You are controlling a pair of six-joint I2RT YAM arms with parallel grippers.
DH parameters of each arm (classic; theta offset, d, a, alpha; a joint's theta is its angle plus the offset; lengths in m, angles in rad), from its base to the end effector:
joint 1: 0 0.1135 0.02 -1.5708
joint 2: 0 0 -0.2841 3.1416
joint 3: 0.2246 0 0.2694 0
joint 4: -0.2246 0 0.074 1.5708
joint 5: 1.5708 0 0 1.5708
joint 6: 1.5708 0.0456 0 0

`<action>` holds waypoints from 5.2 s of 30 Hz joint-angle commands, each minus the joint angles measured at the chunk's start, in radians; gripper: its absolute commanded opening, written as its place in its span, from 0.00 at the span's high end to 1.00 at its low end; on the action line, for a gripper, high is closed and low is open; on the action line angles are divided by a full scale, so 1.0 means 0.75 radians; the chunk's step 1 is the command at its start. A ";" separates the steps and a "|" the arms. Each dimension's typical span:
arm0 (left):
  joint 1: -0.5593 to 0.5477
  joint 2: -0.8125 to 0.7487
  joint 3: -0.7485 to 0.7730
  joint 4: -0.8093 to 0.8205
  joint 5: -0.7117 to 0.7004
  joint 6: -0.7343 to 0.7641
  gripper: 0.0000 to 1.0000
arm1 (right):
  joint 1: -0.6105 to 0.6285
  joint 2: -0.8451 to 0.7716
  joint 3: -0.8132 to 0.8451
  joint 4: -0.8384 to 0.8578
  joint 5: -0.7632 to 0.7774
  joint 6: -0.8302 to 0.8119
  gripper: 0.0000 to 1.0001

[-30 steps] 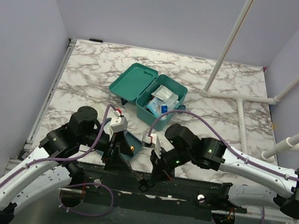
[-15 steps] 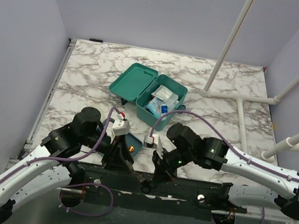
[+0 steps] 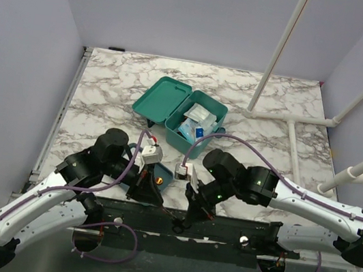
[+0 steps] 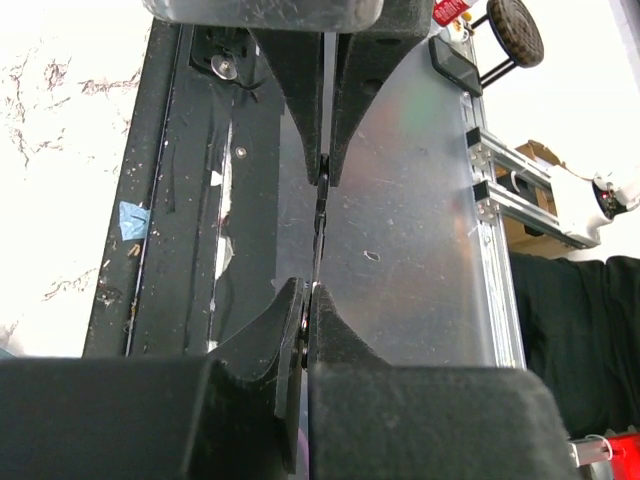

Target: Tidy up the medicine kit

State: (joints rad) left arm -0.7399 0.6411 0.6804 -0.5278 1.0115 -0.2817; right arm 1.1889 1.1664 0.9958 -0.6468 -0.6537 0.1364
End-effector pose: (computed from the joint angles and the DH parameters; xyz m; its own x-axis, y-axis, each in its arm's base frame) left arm 0.0767 -0.1223 0.3076 -0.5860 0.3353 -0.7377 0.7783 -0.0204 -0.6276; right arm 0.0684 0.2447 0.3088 -0.3906 -0.6828 -0.6175 -0.8465 0.0027 0.5325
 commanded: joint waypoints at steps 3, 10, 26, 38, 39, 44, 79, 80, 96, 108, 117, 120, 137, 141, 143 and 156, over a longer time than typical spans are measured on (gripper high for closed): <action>-0.006 0.026 0.075 -0.020 0.011 0.027 1.00 | -0.010 -0.030 0.060 -0.042 0.033 -0.021 0.96; -0.005 0.064 0.127 0.003 -0.119 -0.015 1.00 | -0.011 -0.144 0.092 -0.009 0.403 0.053 0.50; 0.357 0.025 0.095 0.340 -0.254 -0.357 1.00 | -0.014 -0.315 -0.028 0.368 1.311 0.362 0.24; 0.604 0.135 0.043 0.758 -0.403 -0.731 1.00 | -0.017 -0.225 -0.089 0.788 1.606 0.418 0.23; 0.604 0.156 0.038 0.802 -0.422 -0.759 1.00 | -0.017 -0.217 -0.081 0.794 1.617 0.416 0.23; 0.604 0.287 0.021 0.983 -0.557 -0.895 1.00 | -0.017 -0.209 -0.070 0.811 1.689 0.404 0.23; 0.207 1.119 0.577 0.751 -1.602 -1.225 1.00 | -0.015 -0.616 -0.285 0.611 1.760 0.299 0.23; 0.202 1.127 0.582 0.731 -1.613 -1.248 1.00 | -0.016 -0.618 -0.287 0.611 1.760 0.297 0.23; 0.191 1.229 0.565 0.706 -1.552 -1.316 1.00 | -0.015 -0.634 -0.324 0.578 1.765 0.306 0.22; 0.185 1.219 0.489 0.718 -1.515 -1.308 0.68 | -0.015 -0.628 -0.324 0.556 1.765 0.324 0.22; 0.184 1.129 0.430 0.720 -1.464 -1.266 0.50 | -0.015 -0.612 -0.304 0.541 1.760 0.329 0.21; 0.185 1.052 0.408 0.707 -1.475 -1.226 0.49 | -0.015 -0.592 -0.286 0.530 1.762 0.329 0.21; 0.190 0.515 0.357 0.436 -1.557 -0.791 0.41 | -0.017 -0.397 -0.153 0.527 1.735 0.295 0.20; 0.199 0.428 0.343 0.419 -1.489 -0.654 0.35 | -0.017 -0.338 -0.114 0.527 1.719 0.285 0.19; 0.205 0.394 0.341 0.386 -1.467 -0.605 0.32 | -0.017 -0.305 -0.090 0.527 1.699 0.279 0.19; 0.247 0.168 0.320 0.163 -1.315 -0.261 0.09 | -0.016 -0.050 0.031 0.540 1.377 0.225 0.24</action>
State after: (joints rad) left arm -0.5629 0.8242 0.9413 -0.3256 -0.0139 -0.6014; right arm 1.1824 1.0920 0.9894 -0.2382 0.5194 0.3405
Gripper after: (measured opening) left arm 0.855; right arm 0.778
